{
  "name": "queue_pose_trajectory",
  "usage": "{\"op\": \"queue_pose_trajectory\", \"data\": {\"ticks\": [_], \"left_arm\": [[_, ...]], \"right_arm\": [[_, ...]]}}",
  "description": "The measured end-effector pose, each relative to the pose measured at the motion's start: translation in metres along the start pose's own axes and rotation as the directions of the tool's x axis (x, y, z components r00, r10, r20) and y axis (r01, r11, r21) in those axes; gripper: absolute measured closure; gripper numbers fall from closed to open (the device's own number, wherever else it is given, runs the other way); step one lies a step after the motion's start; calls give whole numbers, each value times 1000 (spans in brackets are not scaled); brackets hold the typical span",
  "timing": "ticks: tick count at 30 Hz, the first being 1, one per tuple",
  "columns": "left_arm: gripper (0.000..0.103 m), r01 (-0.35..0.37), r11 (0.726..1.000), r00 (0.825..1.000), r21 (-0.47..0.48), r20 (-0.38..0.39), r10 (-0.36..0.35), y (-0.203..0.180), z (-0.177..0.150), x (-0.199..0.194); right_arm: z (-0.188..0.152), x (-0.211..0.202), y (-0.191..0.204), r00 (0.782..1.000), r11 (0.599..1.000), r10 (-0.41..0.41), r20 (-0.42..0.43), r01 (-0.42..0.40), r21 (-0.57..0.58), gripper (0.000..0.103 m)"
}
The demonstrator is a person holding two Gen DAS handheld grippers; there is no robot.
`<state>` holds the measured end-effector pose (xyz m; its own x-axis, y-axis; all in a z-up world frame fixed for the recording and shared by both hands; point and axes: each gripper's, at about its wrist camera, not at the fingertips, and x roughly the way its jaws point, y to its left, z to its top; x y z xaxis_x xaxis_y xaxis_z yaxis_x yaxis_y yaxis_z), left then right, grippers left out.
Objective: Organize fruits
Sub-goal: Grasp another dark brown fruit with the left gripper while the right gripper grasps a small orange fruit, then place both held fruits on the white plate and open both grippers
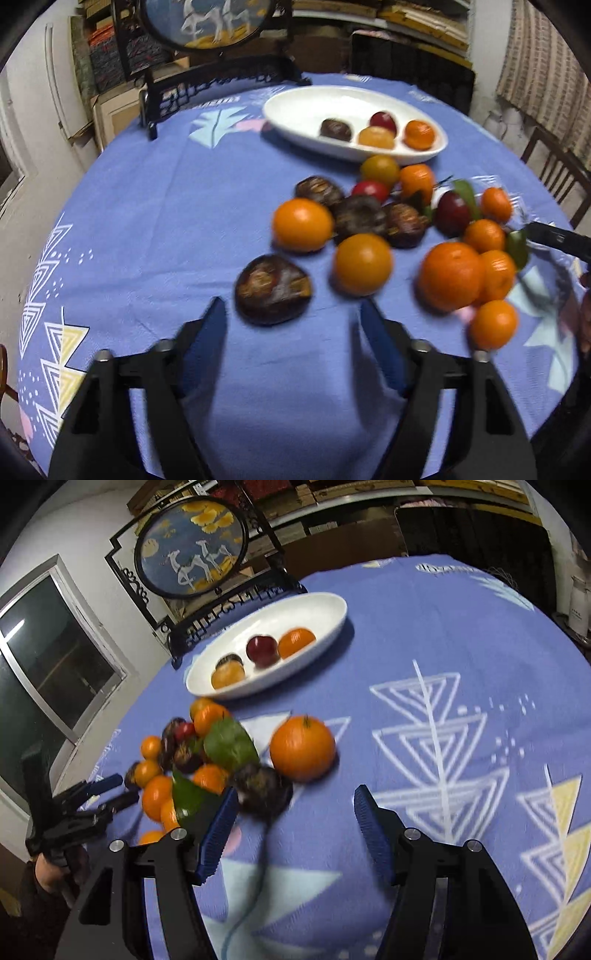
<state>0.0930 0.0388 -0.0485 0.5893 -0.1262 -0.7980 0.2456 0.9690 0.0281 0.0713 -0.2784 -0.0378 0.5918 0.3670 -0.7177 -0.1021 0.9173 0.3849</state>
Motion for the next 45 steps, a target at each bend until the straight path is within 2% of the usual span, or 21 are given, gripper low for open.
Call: {"op": "queue_pose_trajectory", "data": {"ticks": [1,6,10,11,12,17,22,25,29,30,31,33,38,43,45], "left_arm": [[48,-7,1000,1000,-4,-21,7,5,0,5],[47,7,1000,1000,-28,-21,-7,17,8,12],[48,10,1000,999,12,-38,-10,8,13,15],[54,16,1000,999,5,-37,-16,9,13,15],[58,29,1000,999,0,-29,-29,10,13,14],[59,79,997,996,0,41,-79,5,6,1],[59,105,994,992,-18,77,-104,1,3,-12],[58,110,994,990,-7,88,-109,-4,1,-17],[58,119,993,988,3,95,-119,-10,0,-23],[58,120,993,988,4,97,-120,-11,-1,-24],[58,123,992,987,5,100,-123,-11,-1,-25],[58,122,992,987,4,102,-122,-11,-1,-26],[58,125,992,985,-9,120,-123,-7,3,-32],[58,137,990,979,24,146,-139,-12,22,-43],[58,151,988,977,32,150,-154,-15,33,-44]], "right_arm": [[-2,-1,0,1000,1000,-3,-1,3,1,37],[-2,-7,1,999,999,-40,21,40,-20,37],[2,-1,4,998,997,-66,8,66,-48,37],[3,2,6,996,994,-89,10,90,-69,37],[4,3,9,994,990,-107,16,108,-86,37],[15,7,15,990,982,-139,35,143,-124,37],[29,13,6,997,996,-83,6,83,-31,37],[35,18,8,995,995,-99,17,100,-27,37],[40,33,8,995,995,-99,-10,98,-12,37],[40,38,8,995,995,-102,-20,101,-21,39],[40,45,7,993,994,-108,-39,107,-24,49],[39,49,7,994,994,-103,-42,101,-35,58],[37,33,4,997,997,-79,7,79,-15,58],[40,4,14,1000,999,-12,14,13,-37,58],[46,-9,19,999,998,39,12,-39,-39,58]]}}
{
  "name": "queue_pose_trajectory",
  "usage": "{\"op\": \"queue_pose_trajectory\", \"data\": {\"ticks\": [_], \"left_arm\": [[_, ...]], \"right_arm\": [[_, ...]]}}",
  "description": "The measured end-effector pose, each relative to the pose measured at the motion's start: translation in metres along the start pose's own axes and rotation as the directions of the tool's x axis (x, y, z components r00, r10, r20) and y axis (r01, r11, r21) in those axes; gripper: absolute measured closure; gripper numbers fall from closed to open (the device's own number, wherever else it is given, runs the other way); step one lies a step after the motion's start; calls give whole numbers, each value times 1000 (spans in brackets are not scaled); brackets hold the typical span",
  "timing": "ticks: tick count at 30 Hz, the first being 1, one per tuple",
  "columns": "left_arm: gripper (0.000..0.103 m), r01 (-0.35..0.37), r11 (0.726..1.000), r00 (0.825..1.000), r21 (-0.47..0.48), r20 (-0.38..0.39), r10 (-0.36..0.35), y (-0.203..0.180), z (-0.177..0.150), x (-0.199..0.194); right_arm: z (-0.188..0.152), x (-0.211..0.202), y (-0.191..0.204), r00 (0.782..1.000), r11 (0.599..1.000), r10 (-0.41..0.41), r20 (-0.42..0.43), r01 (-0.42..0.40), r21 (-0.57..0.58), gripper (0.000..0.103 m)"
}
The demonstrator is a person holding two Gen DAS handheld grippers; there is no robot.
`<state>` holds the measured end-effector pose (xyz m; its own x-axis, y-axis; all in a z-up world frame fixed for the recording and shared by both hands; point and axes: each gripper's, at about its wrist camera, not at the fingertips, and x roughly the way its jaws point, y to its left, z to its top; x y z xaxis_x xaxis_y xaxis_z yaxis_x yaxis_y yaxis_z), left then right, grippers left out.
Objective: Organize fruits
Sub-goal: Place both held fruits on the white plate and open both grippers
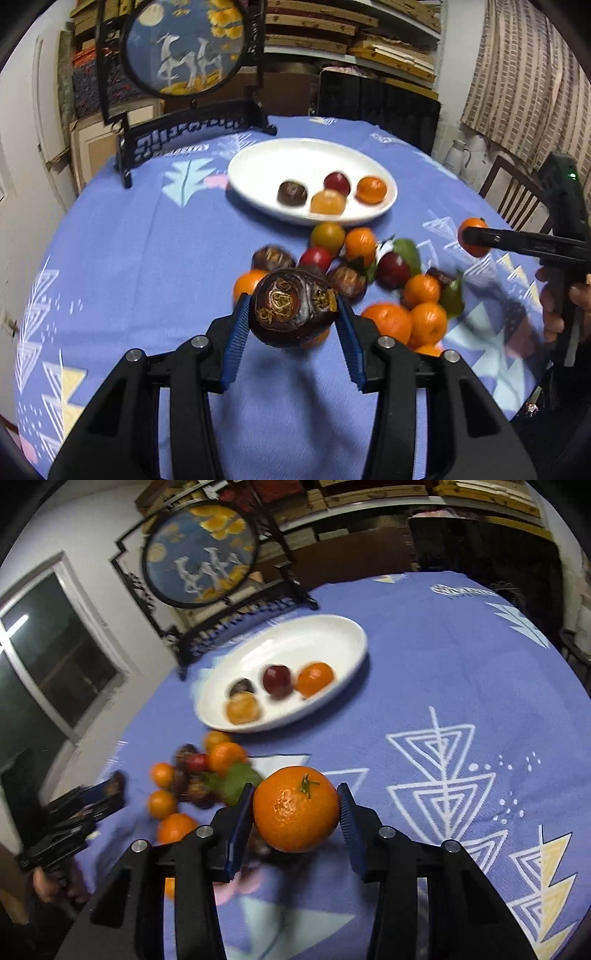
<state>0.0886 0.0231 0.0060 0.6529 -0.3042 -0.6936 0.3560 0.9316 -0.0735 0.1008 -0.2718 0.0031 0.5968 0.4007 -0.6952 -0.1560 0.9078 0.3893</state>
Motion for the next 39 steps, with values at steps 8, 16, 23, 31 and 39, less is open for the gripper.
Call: {"op": "queue_pose_trajectory", "data": {"ticks": [8,16,23,31,39], "left_arm": [[58,30,999,999,37,13,-30,-11,77,40],[58,1,1000,999,-11,-52,-2,5,141,130],[46,-32,997,996,-72,-82,26,24,146,165],[25,-15,999,1000,-37,4,15,9,109,92],[24,4,999,999,33,-41,-3,-5,28,37]], "right_arm": [[61,8,-7,999,999,32,24,-32,21,58],[130,96,-9,1000,999,6,-15,-5,38,58],[144,131,-10,999,998,-16,32,14,57,40],[105,70,9,996,999,12,90,-9,-31,39],[27,20,-1,998,1000,4,67,-2,-23,37]]}}
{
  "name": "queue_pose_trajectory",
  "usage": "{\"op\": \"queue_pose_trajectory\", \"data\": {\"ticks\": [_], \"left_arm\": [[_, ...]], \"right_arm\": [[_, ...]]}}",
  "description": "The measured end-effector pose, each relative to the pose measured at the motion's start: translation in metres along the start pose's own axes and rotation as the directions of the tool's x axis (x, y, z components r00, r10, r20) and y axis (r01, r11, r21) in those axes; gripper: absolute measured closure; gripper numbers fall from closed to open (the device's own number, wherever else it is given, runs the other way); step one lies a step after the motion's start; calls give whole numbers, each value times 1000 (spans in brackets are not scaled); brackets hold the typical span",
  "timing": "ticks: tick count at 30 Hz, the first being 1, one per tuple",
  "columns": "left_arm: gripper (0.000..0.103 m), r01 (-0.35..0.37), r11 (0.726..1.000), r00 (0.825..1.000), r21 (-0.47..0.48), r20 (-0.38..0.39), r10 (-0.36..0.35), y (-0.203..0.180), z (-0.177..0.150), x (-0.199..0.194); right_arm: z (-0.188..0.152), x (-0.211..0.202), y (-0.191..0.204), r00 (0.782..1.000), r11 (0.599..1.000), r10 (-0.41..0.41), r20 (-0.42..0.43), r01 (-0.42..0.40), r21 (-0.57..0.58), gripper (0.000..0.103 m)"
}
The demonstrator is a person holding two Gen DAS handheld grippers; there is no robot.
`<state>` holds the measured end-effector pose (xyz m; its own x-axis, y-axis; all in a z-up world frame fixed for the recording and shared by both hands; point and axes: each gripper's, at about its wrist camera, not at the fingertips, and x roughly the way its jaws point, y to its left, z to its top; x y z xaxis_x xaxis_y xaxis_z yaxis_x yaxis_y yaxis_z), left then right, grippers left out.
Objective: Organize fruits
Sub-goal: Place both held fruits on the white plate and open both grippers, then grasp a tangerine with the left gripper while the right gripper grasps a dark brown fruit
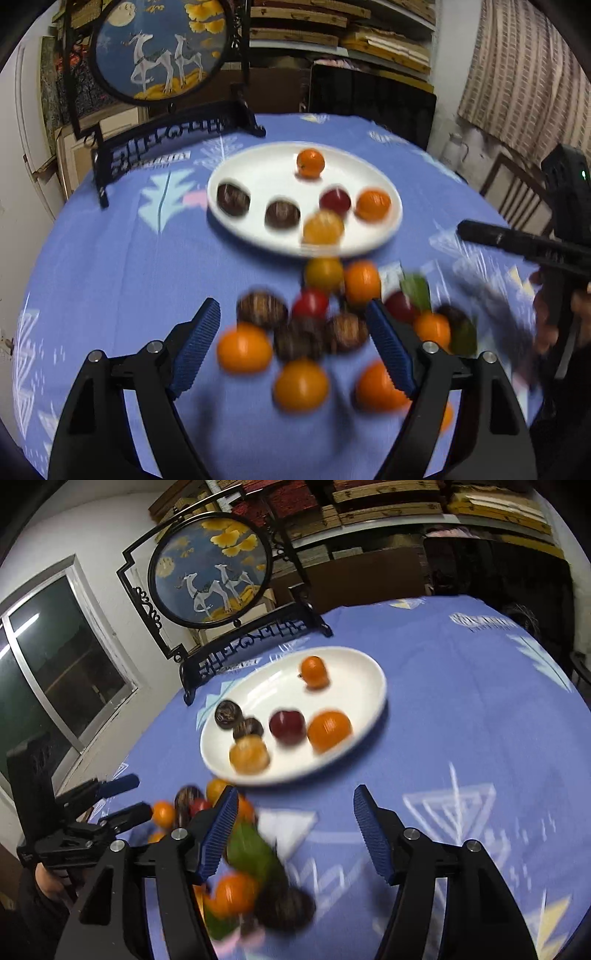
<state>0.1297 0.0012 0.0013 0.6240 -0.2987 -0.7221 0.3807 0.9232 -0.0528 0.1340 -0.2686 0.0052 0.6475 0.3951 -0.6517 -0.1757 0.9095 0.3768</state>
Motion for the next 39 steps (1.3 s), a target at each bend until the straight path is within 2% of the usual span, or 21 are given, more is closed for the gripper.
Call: {"op": "queue_pose_trajectory", "data": {"ticks": [5,10,12,14,17,21,25,28,37,39], "left_arm": [[24,-32,999,999,44,-39,33,-6,-45,-11],[27,-88,996,994,32,-55,90,-11,-55,-2],[32,-92,995,994,23,-61,94,-12,-52,2],[48,-75,997,994,15,-80,76,-14,-49,10],[65,-50,999,992,8,-115,50,-19,-48,24],[65,-5,1000,996,-22,-89,3,-14,-50,22],[65,13,998,1000,-68,-7,-13,-7,-52,8],[65,11,997,1000,-81,13,-10,-5,-51,5],[65,26,995,999,-98,40,-23,-1,-51,0],[65,29,995,999,-100,44,-25,0,-51,-1]], "right_arm": [[-38,-25,-13,1000,998,17,-1,-17,63,37],[-63,-28,-20,1000,994,19,-19,-17,108,37],[-68,-29,-18,1000,995,17,-23,-15,97,37],[-73,-32,-12,1000,997,6,-20,-5,71,37],[-75,-34,-9,1000,998,4,-16,-3,55,37],[-77,-39,-7,1000,999,7,-18,-6,38,37],[-82,-33,2,998,999,-30,-47,28,-27,37],[-83,-18,4,992,996,-85,-98,80,-49,41],[-70,11,28,985,988,-110,-130,94,-124,42],[-66,16,32,985,984,-123,-123,105,-140,52]]}}
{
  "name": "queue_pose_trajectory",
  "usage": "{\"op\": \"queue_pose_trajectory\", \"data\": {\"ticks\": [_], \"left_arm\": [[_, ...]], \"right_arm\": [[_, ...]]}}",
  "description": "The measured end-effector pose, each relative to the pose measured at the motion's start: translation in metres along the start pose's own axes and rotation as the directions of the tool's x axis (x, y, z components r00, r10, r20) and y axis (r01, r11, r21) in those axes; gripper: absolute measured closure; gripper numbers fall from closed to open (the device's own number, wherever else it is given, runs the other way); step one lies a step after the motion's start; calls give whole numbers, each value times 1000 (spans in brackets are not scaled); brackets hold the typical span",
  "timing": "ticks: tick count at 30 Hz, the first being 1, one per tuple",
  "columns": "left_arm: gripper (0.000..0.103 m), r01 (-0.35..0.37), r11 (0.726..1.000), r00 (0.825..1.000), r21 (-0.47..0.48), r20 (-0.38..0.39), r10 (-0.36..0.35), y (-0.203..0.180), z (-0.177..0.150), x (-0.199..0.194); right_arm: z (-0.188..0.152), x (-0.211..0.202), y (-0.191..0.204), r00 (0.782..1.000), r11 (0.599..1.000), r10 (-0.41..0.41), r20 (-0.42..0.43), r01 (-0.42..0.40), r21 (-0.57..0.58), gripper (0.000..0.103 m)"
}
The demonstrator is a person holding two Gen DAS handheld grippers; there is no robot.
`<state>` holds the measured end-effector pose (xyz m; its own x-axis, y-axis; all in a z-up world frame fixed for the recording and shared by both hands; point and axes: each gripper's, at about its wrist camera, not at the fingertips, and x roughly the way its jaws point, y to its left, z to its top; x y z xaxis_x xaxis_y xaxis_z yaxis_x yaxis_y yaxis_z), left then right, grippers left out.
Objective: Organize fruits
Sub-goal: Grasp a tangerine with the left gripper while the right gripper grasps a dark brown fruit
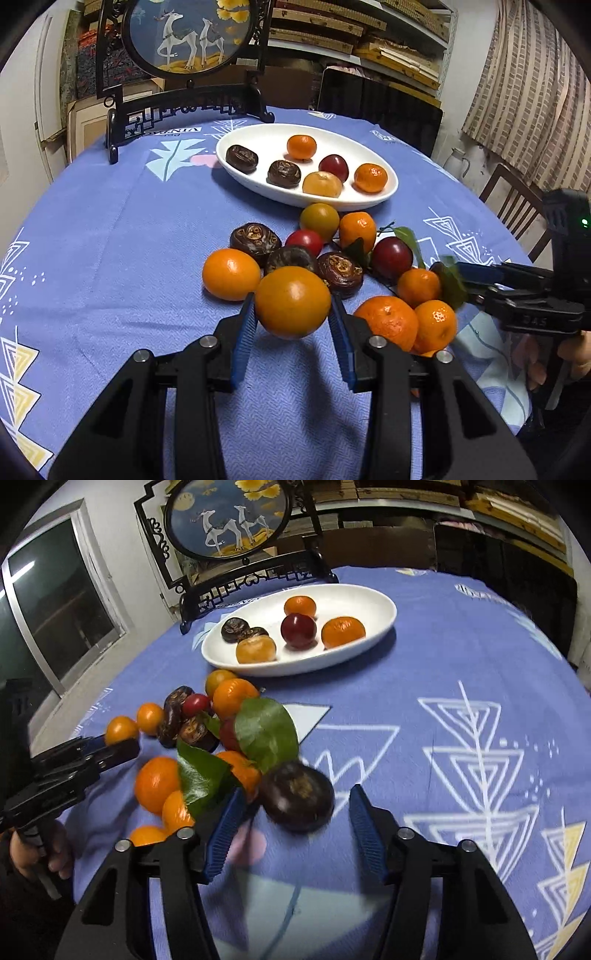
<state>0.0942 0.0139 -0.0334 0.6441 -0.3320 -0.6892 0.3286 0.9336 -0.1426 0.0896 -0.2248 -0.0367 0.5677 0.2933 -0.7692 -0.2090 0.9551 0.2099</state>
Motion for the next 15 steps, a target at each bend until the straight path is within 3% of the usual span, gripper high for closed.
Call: {"op": "queue_pose_trajectory", "data": {"ticks": [4,15], "left_arm": [[65,5,1000,1000,-1,0,-5,1,-1,-1],[65,13,1000,1000,-14,26,-13,3,-2,-6]], "right_arm": [[0,10,-6,999,999,32,-41,-31,40,59],[-8,-18,-10,995,995,87,50,-89,54,60]]}}
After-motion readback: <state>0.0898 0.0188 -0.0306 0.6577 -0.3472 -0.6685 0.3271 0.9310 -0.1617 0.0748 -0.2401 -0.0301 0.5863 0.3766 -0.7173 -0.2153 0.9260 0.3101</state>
